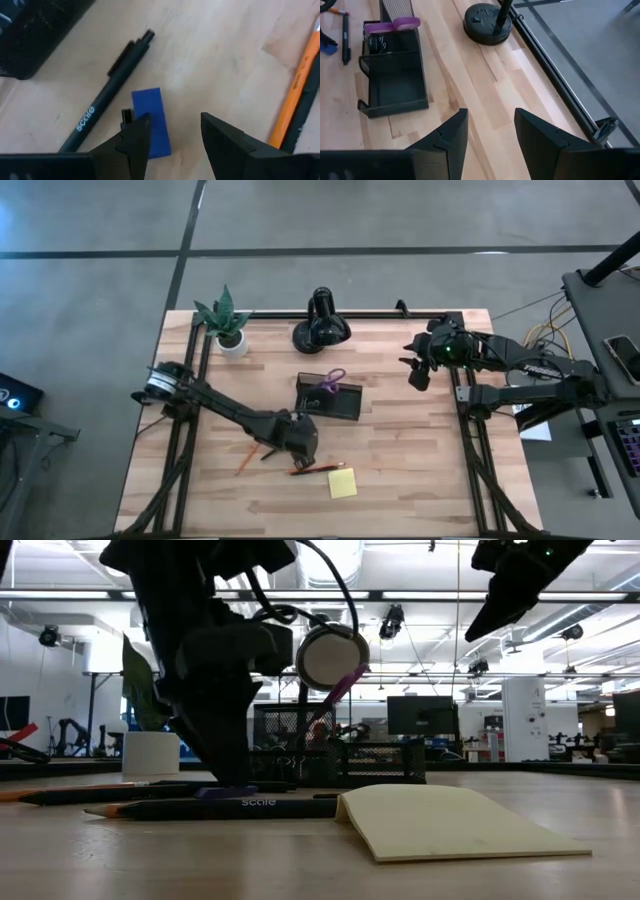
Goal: Pick and place office supplies into organizer
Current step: Put the blue eraser into the black desk organizer
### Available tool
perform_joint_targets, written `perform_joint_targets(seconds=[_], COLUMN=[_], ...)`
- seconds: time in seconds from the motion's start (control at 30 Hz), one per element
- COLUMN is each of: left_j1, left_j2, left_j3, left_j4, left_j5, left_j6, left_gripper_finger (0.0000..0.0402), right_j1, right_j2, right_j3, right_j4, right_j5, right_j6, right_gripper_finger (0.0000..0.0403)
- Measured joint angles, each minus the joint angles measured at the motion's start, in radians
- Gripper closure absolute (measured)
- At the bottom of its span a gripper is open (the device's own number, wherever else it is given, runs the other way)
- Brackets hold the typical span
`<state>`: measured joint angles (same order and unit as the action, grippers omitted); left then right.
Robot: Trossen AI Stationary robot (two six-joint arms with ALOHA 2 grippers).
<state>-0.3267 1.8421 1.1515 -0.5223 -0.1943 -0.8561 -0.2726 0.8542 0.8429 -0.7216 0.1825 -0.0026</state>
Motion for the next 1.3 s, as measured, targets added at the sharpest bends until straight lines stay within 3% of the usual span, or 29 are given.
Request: perform_joint_targets(seconds=[1.07, 1.3], left_j1=[0.038, 0.046], left_j2=[0.024, 0.021], left_j3=[-0.007, -0.036], left_j4=[-0.003, 0.009], left_j5=[-0.039, 0.001], left_j6=[0.007, 0.001], left_gripper_finger=[0.0247, 0.0249], right_j1=[0.000, 0.000], right_j2=[0.000, 0.000], right_j3=[0.000, 0.000], right_j4=[0.002, 0.002], right_j5=[0.001, 0.002], right_j6=[0.002, 0.002], right_gripper_finger=[0.0248, 0.0248])
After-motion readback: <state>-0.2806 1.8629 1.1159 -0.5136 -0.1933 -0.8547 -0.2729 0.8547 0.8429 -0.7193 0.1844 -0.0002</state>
